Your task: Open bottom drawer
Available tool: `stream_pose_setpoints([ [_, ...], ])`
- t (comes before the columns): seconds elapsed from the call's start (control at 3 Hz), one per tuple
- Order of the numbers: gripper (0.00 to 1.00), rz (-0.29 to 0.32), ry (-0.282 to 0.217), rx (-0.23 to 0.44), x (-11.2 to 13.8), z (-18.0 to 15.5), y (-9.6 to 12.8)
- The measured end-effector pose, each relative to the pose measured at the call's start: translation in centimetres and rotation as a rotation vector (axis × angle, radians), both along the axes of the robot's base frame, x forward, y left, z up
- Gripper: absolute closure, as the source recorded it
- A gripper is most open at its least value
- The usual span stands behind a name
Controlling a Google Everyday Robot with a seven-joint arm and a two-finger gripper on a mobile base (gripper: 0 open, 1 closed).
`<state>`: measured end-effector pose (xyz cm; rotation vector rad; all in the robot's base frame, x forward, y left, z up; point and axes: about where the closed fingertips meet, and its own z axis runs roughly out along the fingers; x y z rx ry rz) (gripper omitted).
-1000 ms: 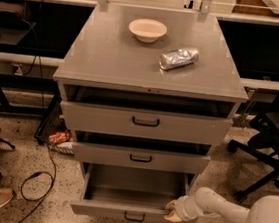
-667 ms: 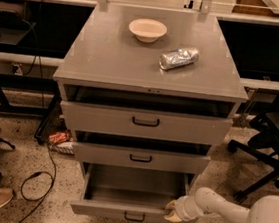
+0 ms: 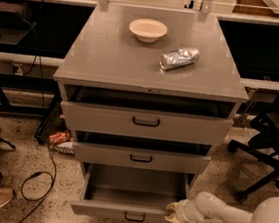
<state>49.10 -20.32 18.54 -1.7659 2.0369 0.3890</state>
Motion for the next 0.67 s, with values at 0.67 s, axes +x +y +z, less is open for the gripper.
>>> stream_pose_setpoints([
  [0.67,0.58,-0.003,0.015,0.009,-1.38,0.11,0.89],
])
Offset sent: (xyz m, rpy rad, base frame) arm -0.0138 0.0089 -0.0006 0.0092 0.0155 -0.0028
